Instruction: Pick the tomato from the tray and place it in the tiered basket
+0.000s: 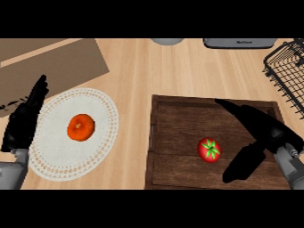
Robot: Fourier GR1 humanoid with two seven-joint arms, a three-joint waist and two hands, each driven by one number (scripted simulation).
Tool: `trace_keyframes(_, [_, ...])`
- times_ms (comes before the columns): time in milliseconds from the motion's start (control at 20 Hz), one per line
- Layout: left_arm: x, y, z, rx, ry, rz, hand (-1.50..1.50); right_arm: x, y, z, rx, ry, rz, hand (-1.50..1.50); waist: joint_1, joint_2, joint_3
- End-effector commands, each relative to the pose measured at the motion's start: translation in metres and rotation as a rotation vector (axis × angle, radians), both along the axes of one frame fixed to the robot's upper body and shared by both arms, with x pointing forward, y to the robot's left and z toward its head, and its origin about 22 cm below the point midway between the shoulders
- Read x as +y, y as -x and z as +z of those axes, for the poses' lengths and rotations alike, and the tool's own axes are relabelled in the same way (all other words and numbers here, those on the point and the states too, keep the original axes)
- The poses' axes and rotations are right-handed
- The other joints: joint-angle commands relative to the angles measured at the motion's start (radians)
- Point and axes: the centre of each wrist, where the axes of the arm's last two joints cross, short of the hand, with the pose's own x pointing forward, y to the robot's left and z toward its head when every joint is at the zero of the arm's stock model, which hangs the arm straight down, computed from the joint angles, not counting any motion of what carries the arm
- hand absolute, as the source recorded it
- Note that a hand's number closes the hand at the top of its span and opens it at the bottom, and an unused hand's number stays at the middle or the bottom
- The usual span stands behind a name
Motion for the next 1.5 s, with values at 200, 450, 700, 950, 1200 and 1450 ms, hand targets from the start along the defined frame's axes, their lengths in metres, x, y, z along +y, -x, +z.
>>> trace_keyframes(200, [0.017, -0.007, 0.024, 0.008, 0.001, 0.002, 0.0, 0.005, 0.011, -0.013, -0.001, 0.183, 0.014, -1.5, 0.0, 0.001, 0.0])
trace_keyframes(450, [0.001, -0.004, -0.002, 0.005, 0.006, 0.001, 0.0, 0.011, 0.024, -0.019, -0.041, 0.167, 0.012, -1.5, -0.003, 0.001, 0.0])
trace_keyframes(700, [-0.02, 0.013, -0.012, 0.009, -0.005, -0.012, 0.0, 0.009, 0.025, -0.019, -0.005, 0.181, 0.01, -1.5, -0.001, 0.0, 0.0])
trace_keyframes(950, [-0.01, -0.002, -0.007, 0.009, 0.018, 0.004, 0.0, 0.029, 0.014, -0.037, 0.01, 0.176, -0.018, -1.5, -0.001, 0.002, 0.0])
trace_keyframes(1200, [-0.008, 0.009, 0.004, 0.008, 0.005, -0.004, 0.0, 0.034, 0.02, -0.041, 0.015, 0.182, -0.03, -1.5, 0.001, 0.0, 0.0])
trace_keyframes(1450, [0.007, 0.007, 0.001, 0.008, 0.005, -0.005, 0.0, 0.036, 0.009, -0.051, 0.041, 0.167, -0.013, -1.5, 0.002, 0.001, 0.0])
